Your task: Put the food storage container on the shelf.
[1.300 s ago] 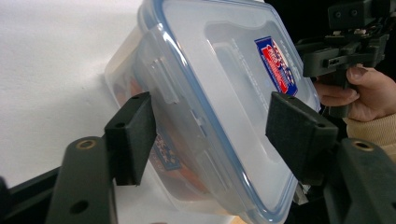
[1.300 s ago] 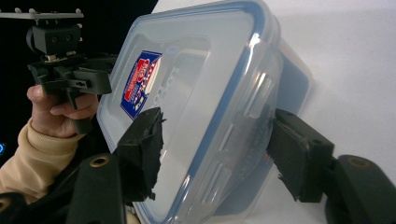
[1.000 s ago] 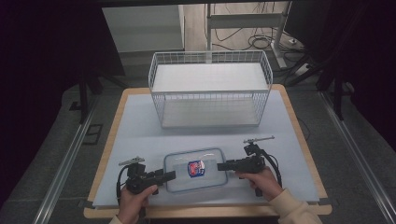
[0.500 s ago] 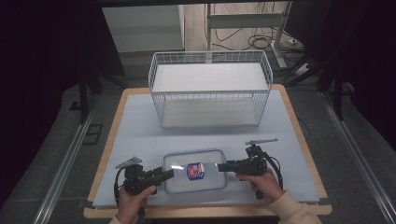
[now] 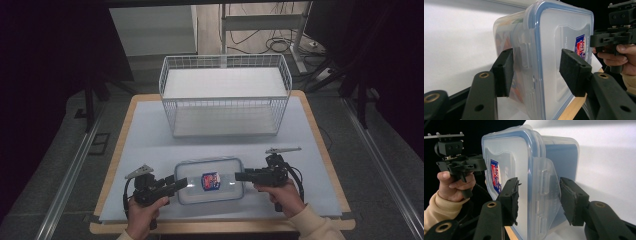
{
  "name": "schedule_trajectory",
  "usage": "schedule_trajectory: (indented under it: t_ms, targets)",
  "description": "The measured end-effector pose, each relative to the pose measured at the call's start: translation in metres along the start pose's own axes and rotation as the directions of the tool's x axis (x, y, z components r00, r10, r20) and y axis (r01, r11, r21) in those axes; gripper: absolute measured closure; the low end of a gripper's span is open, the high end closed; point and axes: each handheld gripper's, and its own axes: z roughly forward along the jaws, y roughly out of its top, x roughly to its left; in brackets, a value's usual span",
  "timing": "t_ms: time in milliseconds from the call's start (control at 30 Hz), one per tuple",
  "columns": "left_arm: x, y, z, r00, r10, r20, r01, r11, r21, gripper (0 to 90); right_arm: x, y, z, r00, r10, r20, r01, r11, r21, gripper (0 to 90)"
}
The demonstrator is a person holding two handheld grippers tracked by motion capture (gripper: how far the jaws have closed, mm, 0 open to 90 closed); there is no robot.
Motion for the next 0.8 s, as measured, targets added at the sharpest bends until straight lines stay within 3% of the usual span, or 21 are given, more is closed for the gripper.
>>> schedule_trajectory:
  t_ms: [467,633,800]
  targets:
    - [-0.007,0.018,0.004,0.9983,0.056,0.016,-0.056,0.9983,-0.011,46.9,0.003,0.011,-0.013,0.9989,-0.045,0.011,0.046,0.998,-0.049,51.7]
    - [-0.011,0.029,0.006,0.9952,0.095,0.023,-0.095,0.9954,-0.013,47.0,0.005,0.016,-0.021,0.9978,-0.063,0.020,0.064,0.995,-0.073,51.6]
    - [-0.015,0.037,0.007,0.9942,0.104,0.027,-0.103,0.9944,-0.023,47.0,0.007,0.021,-0.025,0.9971,-0.072,0.022,0.074,0.993,-0.089,51.6]
